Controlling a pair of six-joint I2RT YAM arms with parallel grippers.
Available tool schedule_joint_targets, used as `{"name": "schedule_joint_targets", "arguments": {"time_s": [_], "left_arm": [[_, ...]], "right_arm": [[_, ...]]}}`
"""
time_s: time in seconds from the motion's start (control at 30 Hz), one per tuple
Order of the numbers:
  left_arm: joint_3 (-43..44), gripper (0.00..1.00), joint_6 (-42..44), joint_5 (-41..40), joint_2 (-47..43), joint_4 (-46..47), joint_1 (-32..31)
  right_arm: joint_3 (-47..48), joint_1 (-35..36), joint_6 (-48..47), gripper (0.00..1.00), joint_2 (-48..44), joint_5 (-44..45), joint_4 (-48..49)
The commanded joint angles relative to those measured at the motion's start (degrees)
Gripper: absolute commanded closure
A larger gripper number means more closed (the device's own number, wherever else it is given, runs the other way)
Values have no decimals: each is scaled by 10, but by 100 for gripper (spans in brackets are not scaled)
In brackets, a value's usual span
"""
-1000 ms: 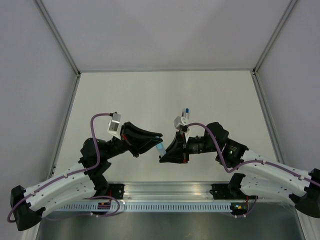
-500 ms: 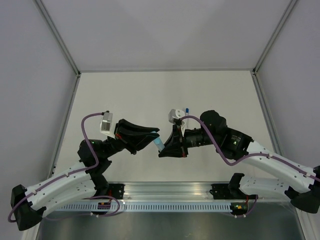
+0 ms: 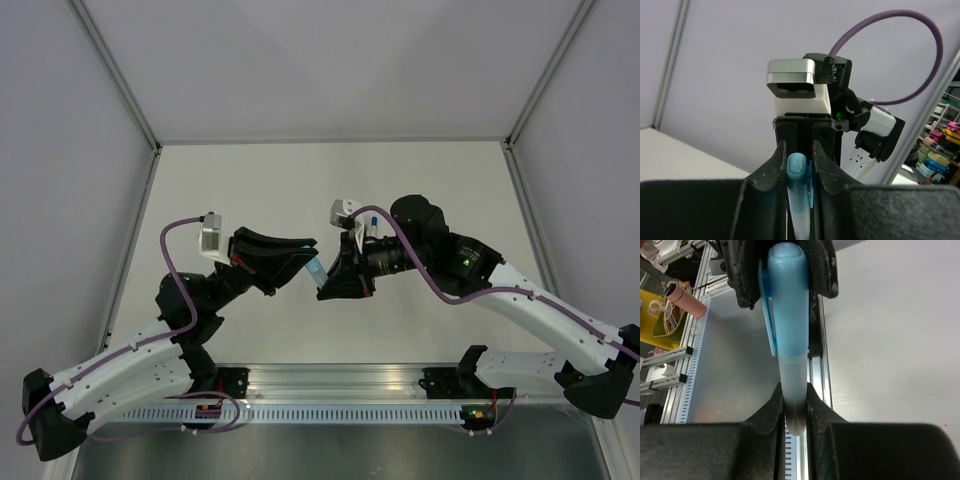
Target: Insert the pens into the pen caps
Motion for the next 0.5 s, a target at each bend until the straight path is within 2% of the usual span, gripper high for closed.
{"name": "schedule_joint_targets", "arguments": {"time_s": [0.0, 0.03, 0.1, 0.13, 0.2, 0.23, 0.33, 0.47], "left_arm": [[14, 81, 39, 69, -8, -330, -31], [33, 62, 45, 45, -19, -360, -30], [88, 47, 65, -33, -45, -438, -30], [108, 30, 75, -56, -50, -461, -30], [165, 22, 82, -111, -54, -541, -29], [182, 1, 85, -122, -54, -559, -29], [201, 0, 87, -165, -63, -593, -29], [138, 0, 72, -251, -86, -592, -30]], "right_arm": [[17, -27, 48, 100, 0, 40, 241], [-3, -27, 43, 100, -4, 40, 226], [-75, -27, 33, 100, -27, 57, 219], [-98, -28, 31, 100, -35, 63, 222], [-161, -28, 42, 100, -58, 76, 232], [-179, -28, 47, 100, -63, 84, 234], [-235, -29, 81, 100, -72, 127, 262], [-268, -32, 147, 100, -21, 202, 302]]}}
